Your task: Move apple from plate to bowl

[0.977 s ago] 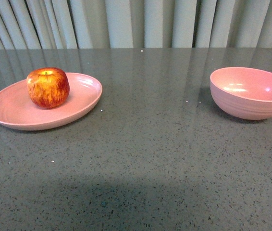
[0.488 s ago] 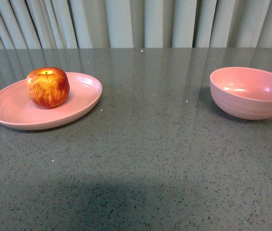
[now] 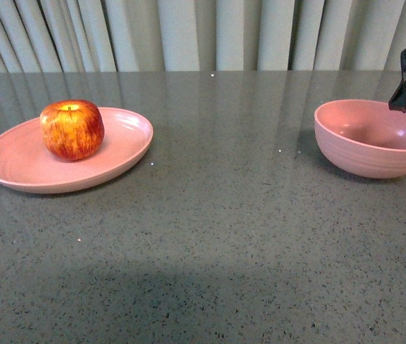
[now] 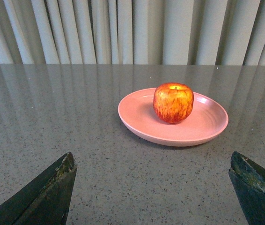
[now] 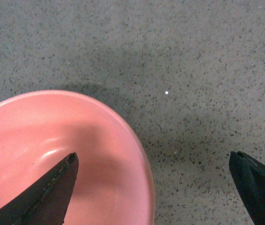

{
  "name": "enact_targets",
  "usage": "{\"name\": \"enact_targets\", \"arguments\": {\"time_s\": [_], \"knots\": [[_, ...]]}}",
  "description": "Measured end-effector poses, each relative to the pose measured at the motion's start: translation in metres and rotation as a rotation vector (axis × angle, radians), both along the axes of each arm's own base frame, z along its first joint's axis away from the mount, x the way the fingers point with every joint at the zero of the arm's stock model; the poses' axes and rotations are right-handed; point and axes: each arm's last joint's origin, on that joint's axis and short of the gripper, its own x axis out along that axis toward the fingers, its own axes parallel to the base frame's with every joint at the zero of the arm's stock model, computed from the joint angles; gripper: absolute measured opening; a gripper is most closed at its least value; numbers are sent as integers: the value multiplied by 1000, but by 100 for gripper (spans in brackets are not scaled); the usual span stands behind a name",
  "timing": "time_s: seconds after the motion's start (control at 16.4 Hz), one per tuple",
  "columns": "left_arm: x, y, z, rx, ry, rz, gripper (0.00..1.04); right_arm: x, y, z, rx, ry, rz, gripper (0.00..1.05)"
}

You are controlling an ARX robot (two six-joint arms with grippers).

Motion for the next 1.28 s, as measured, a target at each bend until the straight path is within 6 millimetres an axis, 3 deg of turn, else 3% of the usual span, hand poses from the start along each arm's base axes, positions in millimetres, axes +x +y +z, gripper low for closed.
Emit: {"name": "enact_targets", "arguments": {"time_s": [0.55, 0.61, 1.1, 1.16, 1.28], "knots": [[0, 0, 0, 0, 1, 0, 98, 12, 1, -24, 9, 94, -28, 98], [0, 0, 0, 0, 1, 0, 98, 12, 1, -23, 13, 98, -30, 94], [0, 0, 0, 0, 0, 0, 98, 17, 2, -22, 55, 113, -27, 11], [0, 0, 0, 0, 1, 0, 98, 17, 3, -20, 74, 114, -21, 4], [0, 0, 0, 0, 1, 0, 98, 18, 4, -18, 84, 113, -22, 3]]}}
